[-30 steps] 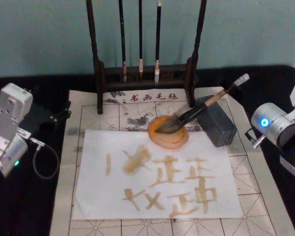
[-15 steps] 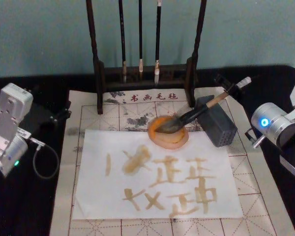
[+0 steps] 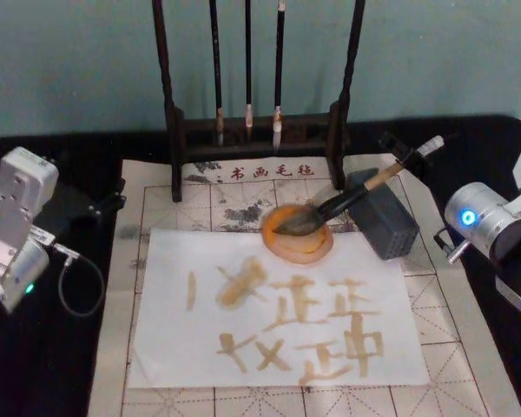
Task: Pick up the brush from the inkstone, write on the paper, then place the brush back to its original position.
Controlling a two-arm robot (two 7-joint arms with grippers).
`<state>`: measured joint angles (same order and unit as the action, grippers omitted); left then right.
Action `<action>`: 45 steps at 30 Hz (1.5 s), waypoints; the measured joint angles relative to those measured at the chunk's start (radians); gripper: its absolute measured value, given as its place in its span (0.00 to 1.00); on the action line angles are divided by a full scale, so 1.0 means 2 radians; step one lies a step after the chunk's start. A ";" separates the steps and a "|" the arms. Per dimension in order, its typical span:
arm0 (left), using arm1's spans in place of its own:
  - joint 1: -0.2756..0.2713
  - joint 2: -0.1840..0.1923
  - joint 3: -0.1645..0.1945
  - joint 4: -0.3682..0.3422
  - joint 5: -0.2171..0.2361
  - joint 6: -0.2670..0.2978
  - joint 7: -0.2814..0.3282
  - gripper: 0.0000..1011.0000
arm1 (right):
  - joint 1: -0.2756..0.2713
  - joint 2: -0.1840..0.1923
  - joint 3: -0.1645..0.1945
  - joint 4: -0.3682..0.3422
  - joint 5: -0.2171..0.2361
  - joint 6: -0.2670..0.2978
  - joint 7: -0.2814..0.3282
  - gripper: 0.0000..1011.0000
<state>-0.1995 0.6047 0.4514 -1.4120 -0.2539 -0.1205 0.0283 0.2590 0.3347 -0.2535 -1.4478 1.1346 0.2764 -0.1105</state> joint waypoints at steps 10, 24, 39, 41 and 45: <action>0.000 0.000 0.000 0.000 0.000 0.000 0.000 0.99 | -0.019 0.017 -0.001 -0.021 0.021 -0.003 -0.009 0.99; 0.000 0.000 0.000 0.000 0.000 0.000 0.000 0.99 | -0.081 0.072 -0.009 -0.080 0.017 -0.033 0.018 0.99; 0.000 0.000 0.000 0.000 0.000 0.000 0.000 0.99 | -0.107 0.125 -0.072 -0.082 -0.192 -0.156 0.106 0.99; 0.000 0.000 0.000 0.000 0.000 0.000 0.000 0.99 | -0.105 0.126 -0.075 -0.078 -0.209 -0.162 0.106 0.99; 0.000 0.000 0.000 0.000 0.000 0.000 0.000 0.99 | -0.101 0.129 -0.084 -0.070 -0.244 -0.170 0.106 0.99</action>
<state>-0.1995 0.6047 0.4514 -1.4120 -0.2539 -0.1205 0.0283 0.0562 0.5926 -0.4206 -1.5877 0.6465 -0.0629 0.1019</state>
